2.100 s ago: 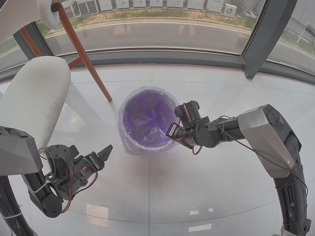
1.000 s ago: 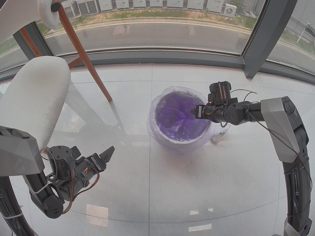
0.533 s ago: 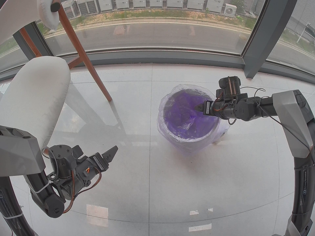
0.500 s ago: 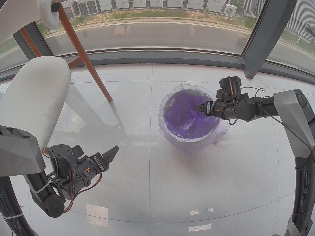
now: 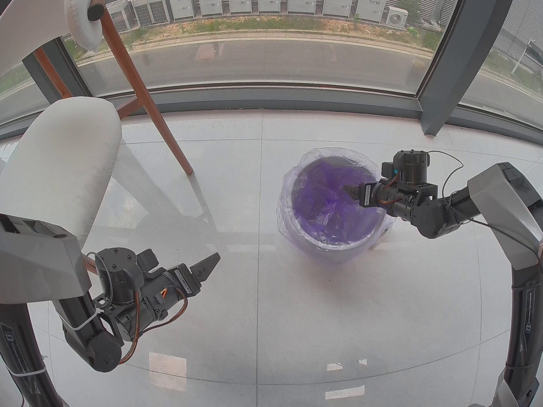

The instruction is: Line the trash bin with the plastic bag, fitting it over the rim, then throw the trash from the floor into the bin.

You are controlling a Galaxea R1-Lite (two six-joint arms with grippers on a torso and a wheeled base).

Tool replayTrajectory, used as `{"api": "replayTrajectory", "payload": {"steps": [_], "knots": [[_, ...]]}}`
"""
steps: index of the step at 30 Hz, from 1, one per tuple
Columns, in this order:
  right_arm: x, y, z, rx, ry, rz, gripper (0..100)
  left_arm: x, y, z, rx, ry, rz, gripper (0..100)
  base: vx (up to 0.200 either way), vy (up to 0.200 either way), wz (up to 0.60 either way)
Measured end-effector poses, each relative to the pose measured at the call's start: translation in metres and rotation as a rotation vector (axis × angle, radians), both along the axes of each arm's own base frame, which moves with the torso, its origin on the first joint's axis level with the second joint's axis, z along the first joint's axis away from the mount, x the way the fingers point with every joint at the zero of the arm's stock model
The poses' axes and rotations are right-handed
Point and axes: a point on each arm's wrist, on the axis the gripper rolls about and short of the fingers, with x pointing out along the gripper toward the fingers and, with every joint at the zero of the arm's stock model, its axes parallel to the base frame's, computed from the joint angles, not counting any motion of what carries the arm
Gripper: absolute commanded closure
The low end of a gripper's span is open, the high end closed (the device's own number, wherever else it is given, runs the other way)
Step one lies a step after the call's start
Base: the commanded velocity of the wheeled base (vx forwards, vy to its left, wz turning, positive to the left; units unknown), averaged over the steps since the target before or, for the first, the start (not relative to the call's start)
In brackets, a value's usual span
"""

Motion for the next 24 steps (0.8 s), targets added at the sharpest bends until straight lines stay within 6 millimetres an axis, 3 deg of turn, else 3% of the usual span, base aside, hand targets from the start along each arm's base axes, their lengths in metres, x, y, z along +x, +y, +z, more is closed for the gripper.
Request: {"api": "replayTrajectory", "payload": {"steps": [4,12,24], "knots": [[0.002,-0.006,-0.02,-0.055,-0.005,-0.022,0,0.001,-0.002,-0.001,0.0,0.001,-0.011,0,0.0,0.0,0.0],[0.012,-0.017,-0.039,-0.088,-0.091,-0.05,0,0.006,-0.01,-0.004,-0.004,-0.006,-0.033,0,0.0,0.0,0.0],[0.021,-0.021,-0.024,-0.08,-0.189,-0.057,0,0.015,-0.024,-0.009,-0.011,-0.018,-0.065,0,0.0,0.0,0.0]]}}
